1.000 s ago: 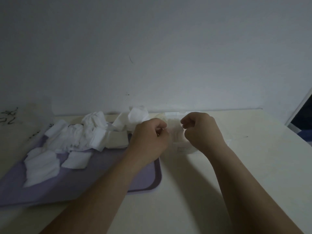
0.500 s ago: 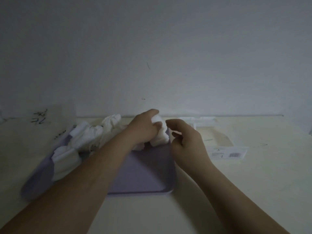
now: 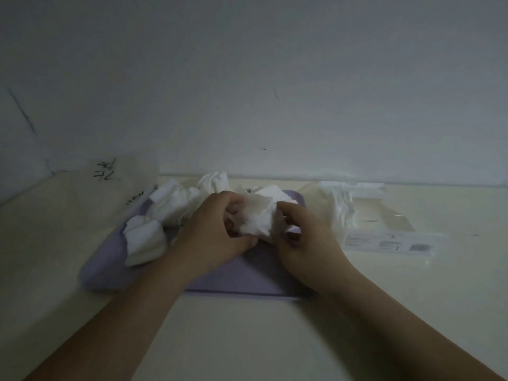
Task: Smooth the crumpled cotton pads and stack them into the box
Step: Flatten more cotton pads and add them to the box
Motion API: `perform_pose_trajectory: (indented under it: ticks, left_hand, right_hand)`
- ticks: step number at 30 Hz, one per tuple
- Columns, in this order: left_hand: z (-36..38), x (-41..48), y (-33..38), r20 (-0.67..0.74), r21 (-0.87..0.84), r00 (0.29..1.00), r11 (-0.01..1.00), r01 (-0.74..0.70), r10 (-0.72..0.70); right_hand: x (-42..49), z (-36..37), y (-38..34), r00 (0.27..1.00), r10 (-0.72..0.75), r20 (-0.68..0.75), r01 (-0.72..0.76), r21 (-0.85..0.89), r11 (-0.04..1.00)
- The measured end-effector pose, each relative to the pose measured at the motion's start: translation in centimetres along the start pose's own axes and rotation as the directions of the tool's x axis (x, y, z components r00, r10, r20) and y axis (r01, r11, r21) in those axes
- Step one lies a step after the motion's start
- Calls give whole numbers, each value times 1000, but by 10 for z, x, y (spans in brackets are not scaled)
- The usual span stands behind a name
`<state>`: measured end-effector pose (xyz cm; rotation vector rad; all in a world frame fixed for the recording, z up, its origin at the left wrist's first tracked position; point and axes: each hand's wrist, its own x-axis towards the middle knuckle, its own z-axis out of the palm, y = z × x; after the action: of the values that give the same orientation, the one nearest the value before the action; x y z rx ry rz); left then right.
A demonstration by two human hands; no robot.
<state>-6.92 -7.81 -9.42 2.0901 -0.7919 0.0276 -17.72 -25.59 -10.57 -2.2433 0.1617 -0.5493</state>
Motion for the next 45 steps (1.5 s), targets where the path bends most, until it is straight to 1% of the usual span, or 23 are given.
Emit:
perform_pose_trajectory:
  ticks: [3,6,7,9,11,13,17,18,20,21,23,25,27,29,31,32,33,35,37,39,41,43,45]
  left_hand:
    - [8,-9,-3,52,-127,999,992,-8,14]
    - [17,-15,4,5,-125,999,991,-42,43]
    - [20,-16,6,-24,-147,998,987,-66,63]
    - [21,-16,8,-48,-203,997,977,-70,62]
    - [17,-14,8,-20,-243,1000,970,-18,14]
    - [13,-14,7,14,-200,999,979,40,-38]
    - [11,-16,9,-30,-42,1000,999,2,-3]
    - [11,-16,10,-32,-29,999,1000,-8,7]
    - [9,-16,12,-38,-14,999,1000,-27,26]
    - [8,-15,12,-61,-7,998,1000,-22,22]
    - [5,-13,8,-122,-8,992,1000,30,-31]
    - [1,-11,5,-178,-8,982,998,67,-67]
    - [-2,-9,3,-229,-18,972,998,54,-57]
    - [-7,-8,5,-312,-25,949,999,26,-32]
    - [-13,-8,12,-365,-55,931,999,3,-23]
    - [-15,-9,17,-349,-117,936,993,-3,-38]
    - [-16,-10,21,-305,-209,950,978,3,-68]
    - [-17,-13,30,-169,-376,975,924,70,-143]
    - [-13,-16,34,-50,-447,983,884,137,-178]
    - [-9,-16,36,-1,-494,985,857,148,-171]
    - [-7,-16,35,42,-570,985,806,159,-165]
    - [-8,-17,36,109,-630,986,758,169,-130]
    - [-7,-18,36,156,-652,984,740,166,-83]
  right_hand:
    - [1,-1,2,999,-15,-33,13,-46,999]
    - [1,-5,2,1000,-4,-19,2,-78,997]
    - [1,-6,1,999,-12,-33,10,-64,998]
    - [-1,-8,-3,998,-5,-57,7,33,999]
    - [-1,-10,-4,999,18,-44,-14,97,995]
    - [-2,-9,-2,999,10,-31,-8,74,997]
    - [-2,-2,1,1000,-7,-8,7,84,996]
    - [-2,-2,2,1000,-7,-2,7,84,996]
    - [-1,-4,3,1000,-6,-20,7,27,1000]
    - [-1,-5,4,999,-5,-33,5,-10,1000]
    - [-1,-7,3,998,5,-61,-6,-19,1000]
    - [-1,-8,1,994,36,-101,-31,49,998]
    - [-2,-9,-1,988,56,-145,-40,109,993]
    - [-1,-8,0,978,102,-180,-68,185,980]
    - [-1,-10,-3,971,155,-181,-88,330,940]
    - [-1,-11,-6,968,175,-182,-90,398,913]
    - [-1,-13,-8,967,181,-178,-86,441,893]
    - [-2,-17,-13,972,176,-157,-78,492,867]
    - [-1,-19,-14,974,192,-123,-98,538,838]
    - [1,-19,-12,967,233,-101,-134,576,806]
    - [3,-20,-10,965,250,-85,-150,604,783]
    - [3,-21,-9,964,259,-63,-165,621,766]
    - [2,-21,-10,964,263,-23,-187,645,741]
